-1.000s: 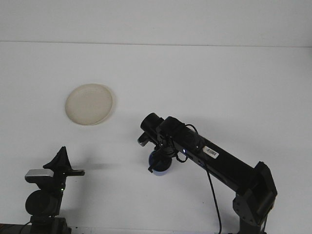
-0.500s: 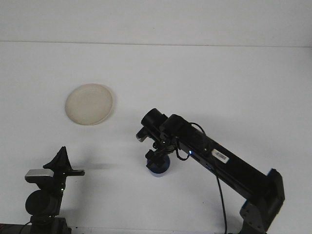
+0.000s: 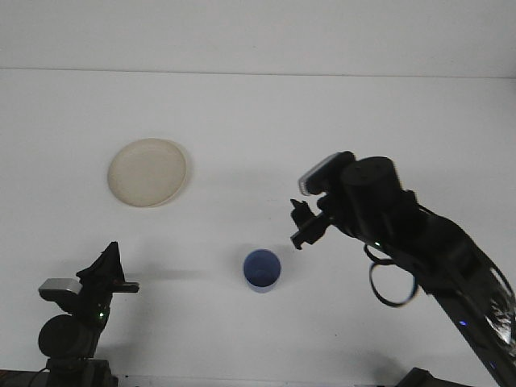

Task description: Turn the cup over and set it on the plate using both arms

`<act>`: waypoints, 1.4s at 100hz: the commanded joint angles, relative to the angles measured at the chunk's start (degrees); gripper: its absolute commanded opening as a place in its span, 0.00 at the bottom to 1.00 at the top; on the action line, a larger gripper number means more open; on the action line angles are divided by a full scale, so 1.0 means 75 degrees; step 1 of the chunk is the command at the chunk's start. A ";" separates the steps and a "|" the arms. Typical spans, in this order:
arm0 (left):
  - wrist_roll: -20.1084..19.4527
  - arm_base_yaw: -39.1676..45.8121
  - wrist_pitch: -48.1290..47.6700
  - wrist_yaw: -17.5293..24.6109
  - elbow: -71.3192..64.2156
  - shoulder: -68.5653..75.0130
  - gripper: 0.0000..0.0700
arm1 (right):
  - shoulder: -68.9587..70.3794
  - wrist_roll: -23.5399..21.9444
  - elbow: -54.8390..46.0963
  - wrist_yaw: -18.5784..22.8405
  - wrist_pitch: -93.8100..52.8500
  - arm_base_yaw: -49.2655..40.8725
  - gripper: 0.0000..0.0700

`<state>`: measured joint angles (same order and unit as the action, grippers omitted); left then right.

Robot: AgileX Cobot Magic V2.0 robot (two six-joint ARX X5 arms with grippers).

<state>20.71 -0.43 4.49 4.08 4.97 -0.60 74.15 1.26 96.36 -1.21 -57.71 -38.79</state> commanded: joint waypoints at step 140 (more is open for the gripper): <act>-0.3363 -0.4255 -0.6455 0.2020 0.9553 -1.1121 0.72 | -0.8545 0.0224 -0.8122 -0.2442 0.3232 0.0988 0.58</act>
<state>-2.48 -30.87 -43.27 20.60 74.54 -81.82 10.04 2.81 35.20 -19.51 -34.02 -31.07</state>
